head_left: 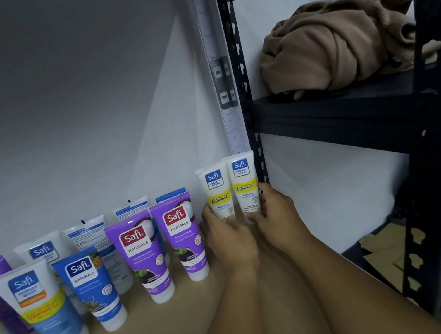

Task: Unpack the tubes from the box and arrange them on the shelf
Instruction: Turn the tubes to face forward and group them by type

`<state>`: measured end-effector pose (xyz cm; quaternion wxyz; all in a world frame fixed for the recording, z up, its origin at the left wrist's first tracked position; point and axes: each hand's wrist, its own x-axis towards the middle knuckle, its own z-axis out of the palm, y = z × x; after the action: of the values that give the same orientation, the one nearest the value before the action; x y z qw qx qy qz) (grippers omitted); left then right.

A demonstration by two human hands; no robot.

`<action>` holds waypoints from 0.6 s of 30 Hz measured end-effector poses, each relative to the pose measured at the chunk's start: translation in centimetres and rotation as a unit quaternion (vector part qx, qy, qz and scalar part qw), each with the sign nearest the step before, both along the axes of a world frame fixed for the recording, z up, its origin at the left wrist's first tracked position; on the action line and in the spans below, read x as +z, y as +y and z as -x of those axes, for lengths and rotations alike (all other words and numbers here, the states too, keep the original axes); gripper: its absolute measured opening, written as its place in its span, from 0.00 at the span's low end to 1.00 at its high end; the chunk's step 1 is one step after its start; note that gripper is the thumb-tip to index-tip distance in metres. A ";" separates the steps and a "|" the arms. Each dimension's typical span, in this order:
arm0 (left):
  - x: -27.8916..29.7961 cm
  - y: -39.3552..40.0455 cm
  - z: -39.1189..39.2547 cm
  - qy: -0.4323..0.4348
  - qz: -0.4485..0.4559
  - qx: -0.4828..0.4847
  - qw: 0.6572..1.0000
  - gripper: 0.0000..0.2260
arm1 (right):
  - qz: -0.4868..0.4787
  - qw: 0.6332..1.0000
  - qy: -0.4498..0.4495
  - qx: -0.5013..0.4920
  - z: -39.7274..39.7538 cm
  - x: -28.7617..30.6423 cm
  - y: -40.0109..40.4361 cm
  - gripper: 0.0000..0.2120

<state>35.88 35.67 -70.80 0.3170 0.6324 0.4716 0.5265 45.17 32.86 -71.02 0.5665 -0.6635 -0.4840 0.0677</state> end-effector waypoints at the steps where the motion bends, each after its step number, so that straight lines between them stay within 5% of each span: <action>1: 0.0 0.0 0.0 0.006 0.002 0.002 1.000 0.22 | 0.005 1.000 -0.004 0.001 0.0 0.0 0.0 0.24; 18: -0.4 -0.7 0.7 0.047 0.006 -0.007 0.999 0.23 | 0.024 1.000 0.005 -0.016 0.1 0.0 -0.8 0.34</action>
<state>35.18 35.02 -71.17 0.3017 0.6581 0.4845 0.4911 45.11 32.03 -71.05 0.5541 -0.6839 -0.4689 0.0740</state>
